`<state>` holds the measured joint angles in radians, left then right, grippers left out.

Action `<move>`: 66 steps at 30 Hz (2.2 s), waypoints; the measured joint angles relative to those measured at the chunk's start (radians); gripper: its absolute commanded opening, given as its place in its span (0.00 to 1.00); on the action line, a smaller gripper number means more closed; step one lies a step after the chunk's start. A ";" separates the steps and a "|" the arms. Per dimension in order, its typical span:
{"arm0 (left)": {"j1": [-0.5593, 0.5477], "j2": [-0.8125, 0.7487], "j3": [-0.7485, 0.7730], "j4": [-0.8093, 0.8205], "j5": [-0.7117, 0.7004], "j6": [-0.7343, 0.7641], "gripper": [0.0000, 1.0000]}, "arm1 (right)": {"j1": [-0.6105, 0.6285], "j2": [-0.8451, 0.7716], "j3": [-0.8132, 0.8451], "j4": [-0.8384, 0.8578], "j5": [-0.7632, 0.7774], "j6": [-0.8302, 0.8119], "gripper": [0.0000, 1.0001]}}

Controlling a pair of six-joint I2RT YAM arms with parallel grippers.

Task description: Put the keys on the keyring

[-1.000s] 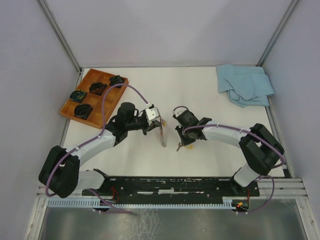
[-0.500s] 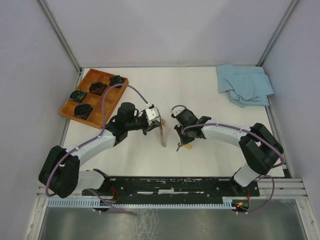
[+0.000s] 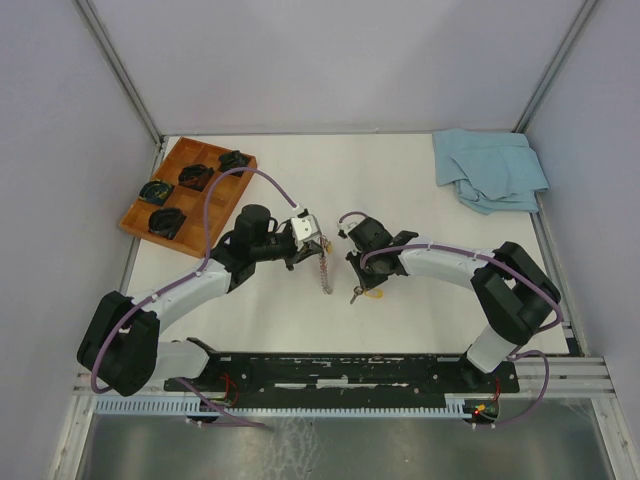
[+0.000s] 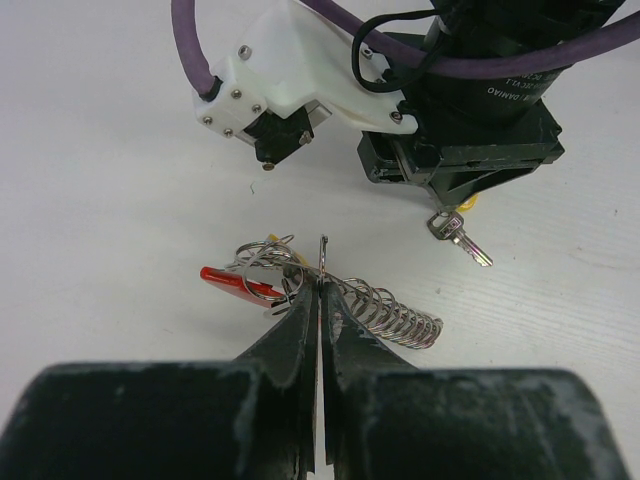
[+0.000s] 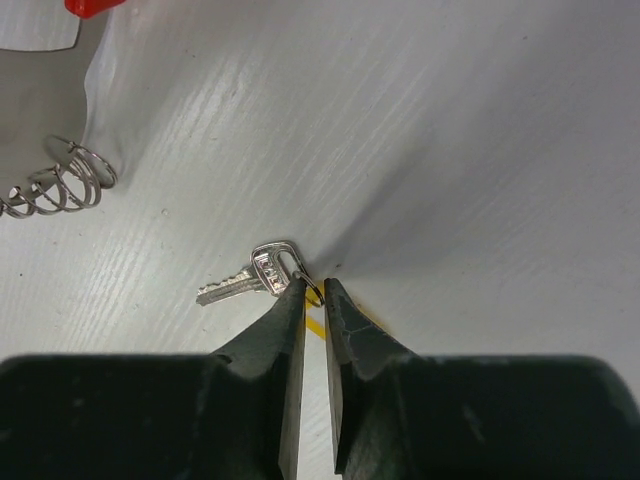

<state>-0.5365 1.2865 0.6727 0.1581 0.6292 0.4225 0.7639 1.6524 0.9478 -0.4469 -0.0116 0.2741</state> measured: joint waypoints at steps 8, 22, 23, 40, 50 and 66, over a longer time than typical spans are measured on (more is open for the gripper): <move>0.000 0.000 0.000 0.000 0.000 0.000 0.03 | 0.000 0.000 0.012 -0.016 -0.048 -0.011 0.16; 0.000 0.000 0.000 -0.001 0.000 0.000 0.03 | 0.000 0.018 0.031 -0.026 -0.103 -0.014 0.16; 0.000 0.000 0.000 -0.001 0.000 0.000 0.03 | 0.000 0.022 0.031 -0.027 -0.103 -0.014 0.16; 0.000 0.000 0.000 -0.002 0.000 0.000 0.03 | 0.000 0.034 0.031 -0.036 -0.092 -0.015 0.10; 0.000 0.000 0.000 -0.003 0.000 0.000 0.03 | 0.000 0.028 0.031 -0.049 -0.078 -0.027 0.01; 0.000 -0.010 0.000 -0.018 0.002 0.001 0.03 | 0.000 -0.271 -0.013 0.009 -0.075 -0.191 0.01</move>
<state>-0.5365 1.2770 0.6731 0.1406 0.6312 0.4232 0.7639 1.3815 0.9352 -0.4377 -0.0864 0.0834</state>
